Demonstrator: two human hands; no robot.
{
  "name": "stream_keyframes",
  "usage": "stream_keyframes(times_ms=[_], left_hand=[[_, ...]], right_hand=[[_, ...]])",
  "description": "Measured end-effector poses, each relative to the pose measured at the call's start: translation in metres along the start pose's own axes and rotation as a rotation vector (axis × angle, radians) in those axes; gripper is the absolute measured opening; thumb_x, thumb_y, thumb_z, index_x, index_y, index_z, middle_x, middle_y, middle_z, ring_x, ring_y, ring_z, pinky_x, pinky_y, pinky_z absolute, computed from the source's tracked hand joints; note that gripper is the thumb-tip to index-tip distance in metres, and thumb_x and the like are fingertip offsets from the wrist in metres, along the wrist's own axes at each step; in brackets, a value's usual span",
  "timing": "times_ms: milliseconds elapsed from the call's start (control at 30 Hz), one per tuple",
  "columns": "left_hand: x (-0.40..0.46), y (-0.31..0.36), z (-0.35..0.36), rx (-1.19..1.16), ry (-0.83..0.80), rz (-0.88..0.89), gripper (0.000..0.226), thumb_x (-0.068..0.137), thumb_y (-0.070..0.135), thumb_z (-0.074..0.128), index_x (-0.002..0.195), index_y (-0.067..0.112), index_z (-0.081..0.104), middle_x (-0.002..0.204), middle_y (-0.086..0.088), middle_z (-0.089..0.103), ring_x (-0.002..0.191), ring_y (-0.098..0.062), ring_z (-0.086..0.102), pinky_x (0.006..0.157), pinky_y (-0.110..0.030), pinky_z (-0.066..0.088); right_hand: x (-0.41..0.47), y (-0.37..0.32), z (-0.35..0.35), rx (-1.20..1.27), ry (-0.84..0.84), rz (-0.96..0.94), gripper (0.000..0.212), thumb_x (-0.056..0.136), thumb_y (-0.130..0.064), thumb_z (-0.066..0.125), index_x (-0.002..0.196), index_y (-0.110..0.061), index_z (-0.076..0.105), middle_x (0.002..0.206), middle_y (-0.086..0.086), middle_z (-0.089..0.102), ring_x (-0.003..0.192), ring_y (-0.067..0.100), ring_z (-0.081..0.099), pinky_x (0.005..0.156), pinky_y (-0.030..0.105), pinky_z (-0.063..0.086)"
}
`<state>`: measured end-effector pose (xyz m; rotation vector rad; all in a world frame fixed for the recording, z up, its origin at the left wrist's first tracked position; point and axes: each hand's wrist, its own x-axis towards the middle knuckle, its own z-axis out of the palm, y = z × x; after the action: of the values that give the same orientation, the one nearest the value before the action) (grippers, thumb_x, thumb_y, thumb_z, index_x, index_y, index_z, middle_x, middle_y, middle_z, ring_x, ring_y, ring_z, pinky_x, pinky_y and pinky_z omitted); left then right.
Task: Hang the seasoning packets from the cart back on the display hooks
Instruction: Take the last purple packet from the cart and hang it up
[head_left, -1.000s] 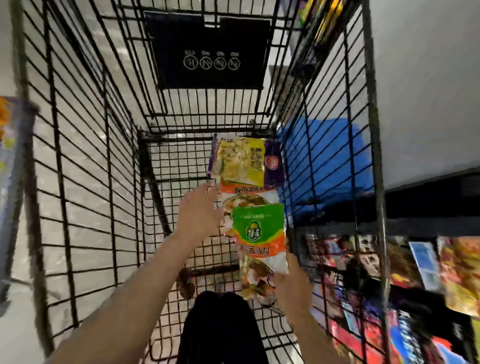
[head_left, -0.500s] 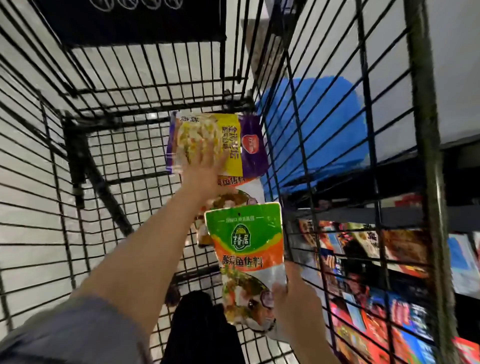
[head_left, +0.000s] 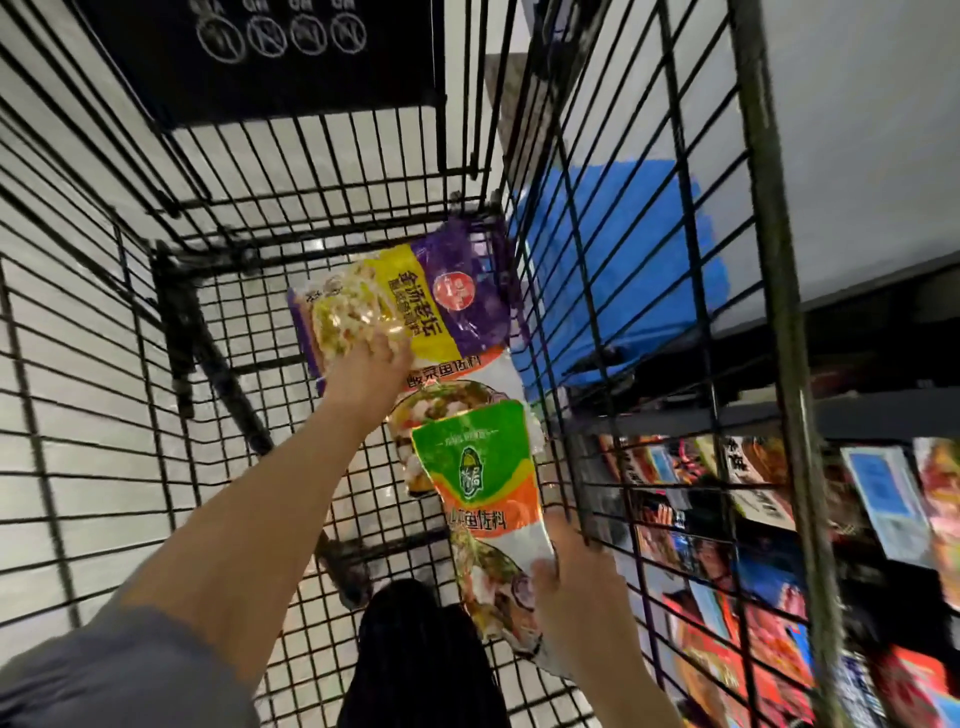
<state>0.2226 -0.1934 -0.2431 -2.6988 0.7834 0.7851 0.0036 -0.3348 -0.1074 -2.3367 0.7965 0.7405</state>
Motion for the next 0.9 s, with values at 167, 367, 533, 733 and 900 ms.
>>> stream_keyframes(times_ms=[167, 367, 533, 733, 900], left_hand=[[-0.057, -0.004, 0.027, 0.003, 0.055, -0.105, 0.048, 0.088, 0.012, 0.053, 0.133, 0.002, 0.038, 0.126, -0.031, 0.049, 0.101, -0.043, 0.057, 0.069, -0.045, 0.052], [-0.145, 0.022, 0.086, -0.119, -0.082, -0.134, 0.054, 0.070, 0.011, 0.066, 0.122, 0.005, 0.050, 0.110, -0.032, 0.057, 0.098, -0.051, 0.056, 0.059, -0.052, 0.053], [-0.166, 0.038, 0.067, -0.302, -0.053, -0.104, 0.056, 0.090, 0.024, 0.046, 0.142, 0.027, 0.026, 0.119, -0.015, 0.053, 0.109, -0.038, 0.052, 0.076, -0.043, 0.049], [-0.090, -0.033, 0.040, -0.741, 0.276, -0.372, 0.057, 0.087, 0.027, 0.058, 0.138, 0.008, 0.039, 0.135, -0.021, 0.046, 0.123, -0.038, 0.042, 0.097, -0.047, 0.036], [-0.057, -0.055, 0.047, -0.786, 0.089, -0.264, 0.067, 0.087, 0.023, 0.060, 0.145, 0.012, 0.028, 0.137, -0.020, 0.045, 0.125, -0.036, 0.043, 0.100, -0.041, 0.034]], right_hand=[[-0.015, -0.009, -0.001, -0.035, -0.005, -0.046, 0.030, 0.093, -0.016, 0.043, 0.121, -0.026, 0.049, 0.092, 0.004, 0.065, 0.094, 0.024, 0.060, 0.070, 0.030, 0.037], [-0.028, -0.001, 0.003, 0.012, -0.003, 0.030, 0.032, 0.089, -0.012, 0.044, 0.120, -0.020, 0.049, 0.085, 0.013, 0.063, 0.087, 0.031, 0.060, 0.066, 0.034, 0.037], [-0.020, -0.010, 0.009, 0.057, 0.061, 0.026, 0.064, 0.090, -0.015, 0.046, 0.144, -0.034, 0.018, 0.087, 0.008, 0.066, 0.080, 0.028, 0.061, 0.065, 0.033, 0.043], [-0.013, -0.023, 0.015, 0.102, 0.246, -0.070, 0.083, 0.091, -0.017, 0.049, 0.139, -0.049, -0.012, 0.080, 0.002, 0.061, 0.062, 0.018, 0.054, 0.049, 0.026, 0.032], [-0.009, -0.017, 0.021, 0.104, 0.234, -0.054, 0.083, 0.091, -0.019, 0.052, 0.133, -0.053, -0.011, 0.095, 0.001, 0.066, 0.071, 0.022, 0.064, 0.057, 0.030, 0.045]])
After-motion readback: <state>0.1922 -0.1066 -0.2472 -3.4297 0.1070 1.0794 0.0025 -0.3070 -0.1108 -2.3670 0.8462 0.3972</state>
